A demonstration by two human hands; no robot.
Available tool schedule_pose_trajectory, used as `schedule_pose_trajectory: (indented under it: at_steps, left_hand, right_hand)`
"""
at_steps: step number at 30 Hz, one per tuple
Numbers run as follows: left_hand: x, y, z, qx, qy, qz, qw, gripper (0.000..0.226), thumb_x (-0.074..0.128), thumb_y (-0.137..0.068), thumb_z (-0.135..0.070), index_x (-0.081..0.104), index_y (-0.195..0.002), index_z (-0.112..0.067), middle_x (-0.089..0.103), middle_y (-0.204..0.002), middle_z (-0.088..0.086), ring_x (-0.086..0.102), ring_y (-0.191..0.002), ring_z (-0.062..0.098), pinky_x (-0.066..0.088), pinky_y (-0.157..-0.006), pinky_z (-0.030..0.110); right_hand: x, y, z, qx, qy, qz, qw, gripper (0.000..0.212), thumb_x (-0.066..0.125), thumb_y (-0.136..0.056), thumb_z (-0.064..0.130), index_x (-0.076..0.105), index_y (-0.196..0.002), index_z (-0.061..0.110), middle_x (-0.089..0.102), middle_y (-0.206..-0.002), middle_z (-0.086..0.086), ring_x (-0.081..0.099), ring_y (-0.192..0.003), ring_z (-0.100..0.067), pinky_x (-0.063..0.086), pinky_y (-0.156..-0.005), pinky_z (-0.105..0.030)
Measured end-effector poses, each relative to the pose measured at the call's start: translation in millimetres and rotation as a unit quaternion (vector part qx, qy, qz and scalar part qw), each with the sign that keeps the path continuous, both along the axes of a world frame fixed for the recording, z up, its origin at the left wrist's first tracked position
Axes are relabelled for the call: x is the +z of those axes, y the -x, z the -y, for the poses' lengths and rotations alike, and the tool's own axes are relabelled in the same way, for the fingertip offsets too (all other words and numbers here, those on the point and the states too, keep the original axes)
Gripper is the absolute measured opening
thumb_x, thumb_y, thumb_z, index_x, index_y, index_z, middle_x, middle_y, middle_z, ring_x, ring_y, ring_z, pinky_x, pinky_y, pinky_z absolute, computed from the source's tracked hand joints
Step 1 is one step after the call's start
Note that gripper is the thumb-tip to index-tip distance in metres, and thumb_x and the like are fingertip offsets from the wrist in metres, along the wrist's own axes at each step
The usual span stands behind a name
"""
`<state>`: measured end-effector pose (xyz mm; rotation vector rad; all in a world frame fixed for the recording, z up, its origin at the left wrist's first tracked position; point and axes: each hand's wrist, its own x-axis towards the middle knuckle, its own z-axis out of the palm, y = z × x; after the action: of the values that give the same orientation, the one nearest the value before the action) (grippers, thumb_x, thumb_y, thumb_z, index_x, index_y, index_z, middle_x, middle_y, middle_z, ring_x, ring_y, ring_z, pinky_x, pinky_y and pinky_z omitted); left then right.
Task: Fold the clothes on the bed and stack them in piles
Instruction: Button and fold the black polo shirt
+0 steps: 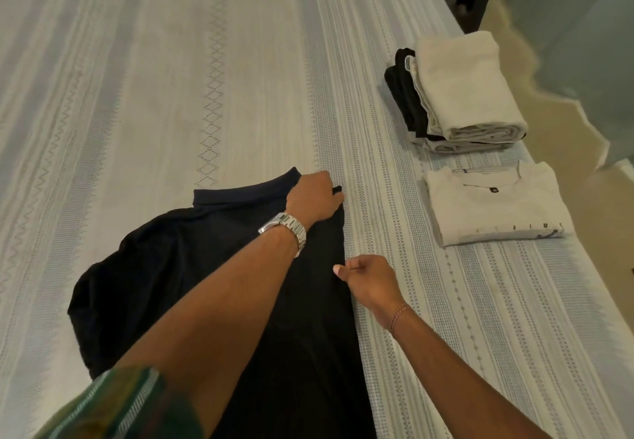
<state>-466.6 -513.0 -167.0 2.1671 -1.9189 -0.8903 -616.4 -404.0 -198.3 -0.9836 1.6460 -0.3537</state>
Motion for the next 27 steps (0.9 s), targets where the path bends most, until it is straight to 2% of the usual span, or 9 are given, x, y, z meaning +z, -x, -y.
schedule_pose_trajectory:
  at_steps: [3,5,8,10,11,13,16,20,27]
  left_hand:
    - [-5.4,-1.6,11.5,0.025,-0.023,-0.034,0.999,0.035,0.063,-0.098,-0.037,0.05,-0.074,-0.015,0.065,-0.086,0.011,0.055,-0.068,0.016,0.04,-0.059,0.029]
    - [-4.2,-2.7,17.5,0.051,-0.038,-0.074,0.995,0.041,0.069,-0.094,-0.034,0.044,-0.065,-0.021,0.061,-0.074,0.004,0.052,-0.061,0.013,0.037,-0.056,0.028]
    - [-0.8,-2.2,24.8,0.057,-0.072,-0.078,0.993,0.031,0.071,-0.093,-0.036,0.054,-0.075,-0.017,0.068,-0.089,0.007,0.065,-0.082,0.024,0.044,-0.067,0.029]
    - [3.6,1.1,27.5,0.072,-0.091,-0.111,0.987,0.03,0.067,-0.097,-0.03,0.065,-0.091,-0.001,0.069,-0.105,0.017,0.065,-0.104,0.035,0.046,-0.078,0.033]
    - [2.7,0.7,29.2,0.085,-0.09,-0.135,0.983,0.031,0.065,-0.099,-0.028,0.065,-0.089,0.001,0.068,-0.097,0.016,0.064,-0.105,0.037,0.047,-0.081,0.036]
    - [-3.6,-2.9,30.5,0.127,-0.069,-0.173,0.974,0.037,0.063,-0.1,-0.027,0.058,-0.071,-0.005,0.06,-0.077,0.007,0.063,-0.088,0.029,0.047,-0.08,0.035]
    - [-20.8,-7.6,29.8,0.16,-0.003,-0.164,0.973,0.038,0.064,-0.099,-0.031,0.069,-0.087,0.004,0.066,-0.084,0.012,0.058,-0.078,0.019,0.053,-0.079,0.036]
    - [-40.2,-10.6,23.9,0.155,0.089,-0.146,0.973,0.03,0.07,-0.095,-0.035,0.073,-0.087,-0.005,0.065,-0.075,0.001,0.053,-0.063,0.007,0.043,-0.066,0.025]
    - [-42.8,-5.1,9.4,0.092,0.136,-0.047,0.985,0.031,0.066,-0.095,-0.045,0.068,-0.106,-0.016,0.069,-0.092,-0.001,0.062,-0.08,0.013,0.046,-0.064,0.028]
  right_hand:
    - [-0.8,-1.5,0.0,0.004,0.008,-0.012,1.0,0.02,0.077,-0.091,0.025,0.07,-0.087,0.007,0.074,-0.089,-0.003,0.068,-0.084,-0.011,0.044,-0.065,-0.013]
    - [-0.1,-1.2,-1.1,0.001,0.016,-0.013,1.0,0.022,0.075,-0.092,0.025,0.07,-0.088,0.004,0.074,-0.087,-0.005,0.069,-0.083,-0.014,0.048,-0.069,-0.015]
    - [1.3,1.7,-1.1,-0.001,0.013,-0.006,1.0,0.022,0.072,-0.095,0.026,0.07,-0.089,0.005,0.072,-0.083,-0.002,0.065,-0.077,-0.009,0.044,-0.064,-0.012]
    - [1.6,3.3,-1.6,0.0,0.011,-0.003,1.0,0.019,0.07,-0.096,0.026,0.068,-0.087,0.009,0.072,-0.085,-0.002,0.065,-0.079,-0.007,0.041,-0.063,-0.011]
    - [1.7,3.9,-1.6,-0.001,0.012,-0.006,1.0,0.019,0.069,-0.097,0.026,0.066,-0.086,0.01,0.071,-0.084,-0.001,0.065,-0.079,-0.008,0.041,-0.063,-0.012]
    - [-0.1,4.9,-3.6,-0.003,0.022,-0.016,1.0,0.02,0.065,-0.099,0.026,0.063,-0.088,0.009,0.067,-0.082,0.001,0.062,-0.077,-0.009,0.04,-0.061,-0.012]
    - [-3.6,5.7,-8.3,0.007,0.048,-0.044,0.998,0.021,0.059,-0.103,0.028,0.057,-0.09,0.012,0.062,-0.078,0.001,0.058,-0.07,-0.01,0.039,-0.055,-0.013]
    - [-11.6,4.7,-12.6,0.02,0.086,-0.066,0.994,0.021,0.056,-0.104,0.03,0.054,-0.09,0.014,0.06,-0.072,0.002,0.053,-0.059,-0.008,0.041,-0.049,-0.013]
    - [-16.1,6.5,-18.4,0.02,0.128,-0.059,0.99,0.021,0.062,-0.101,0.032,0.053,-0.086,0.021,0.06,-0.064,0.004,0.053,-0.055,-0.006,0.043,-0.054,-0.012]
